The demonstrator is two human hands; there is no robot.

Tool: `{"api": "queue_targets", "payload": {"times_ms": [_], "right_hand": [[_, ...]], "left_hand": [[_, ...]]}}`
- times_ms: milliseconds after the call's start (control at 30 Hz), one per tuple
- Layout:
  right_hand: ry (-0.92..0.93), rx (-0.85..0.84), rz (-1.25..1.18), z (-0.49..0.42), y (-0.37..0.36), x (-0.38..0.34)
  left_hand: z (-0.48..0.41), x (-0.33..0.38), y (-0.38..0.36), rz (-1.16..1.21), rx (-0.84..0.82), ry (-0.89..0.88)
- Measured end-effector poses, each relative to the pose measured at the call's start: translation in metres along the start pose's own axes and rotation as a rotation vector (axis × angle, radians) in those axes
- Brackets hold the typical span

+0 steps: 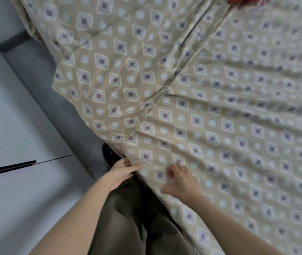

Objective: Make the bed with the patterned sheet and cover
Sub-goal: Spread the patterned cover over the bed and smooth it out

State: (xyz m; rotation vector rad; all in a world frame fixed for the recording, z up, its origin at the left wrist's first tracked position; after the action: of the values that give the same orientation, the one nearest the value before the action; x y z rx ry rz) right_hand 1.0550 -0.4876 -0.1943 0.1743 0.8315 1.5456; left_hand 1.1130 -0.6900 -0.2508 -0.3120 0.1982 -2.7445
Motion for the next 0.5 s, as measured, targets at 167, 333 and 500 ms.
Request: {"api": "queue_targets", "payload": {"times_ms": [167,333,500], "right_hand": [[-0.013,0.038,0.057,0.036,-0.025,0.026],[-0.084,0.091,0.055,0.06,-0.046,0.039],[-0.094,0.107,-0.027,0.065,-0.061,0.049]], "left_hand": [[0.007,-0.019,-0.023,-0.143,0.01,0.08],[0.018,-0.038,-0.041,-0.283,0.033,0.142],[0.014,-0.049,-0.049,-0.286,0.191,0.11]]}}
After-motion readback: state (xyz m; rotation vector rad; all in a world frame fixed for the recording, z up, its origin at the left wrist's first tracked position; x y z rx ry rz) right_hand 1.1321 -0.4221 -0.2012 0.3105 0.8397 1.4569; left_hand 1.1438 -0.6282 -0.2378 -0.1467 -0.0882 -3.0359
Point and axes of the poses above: each hand's wrist, its own z-axis away from the middle knuckle, its own y-axis out of the back of the hand, x = y × z, the point moved 2 cm from there along -z, towards the middle knuckle, and after that the axes turned 4 degrees about y, right-handed, at the moved point
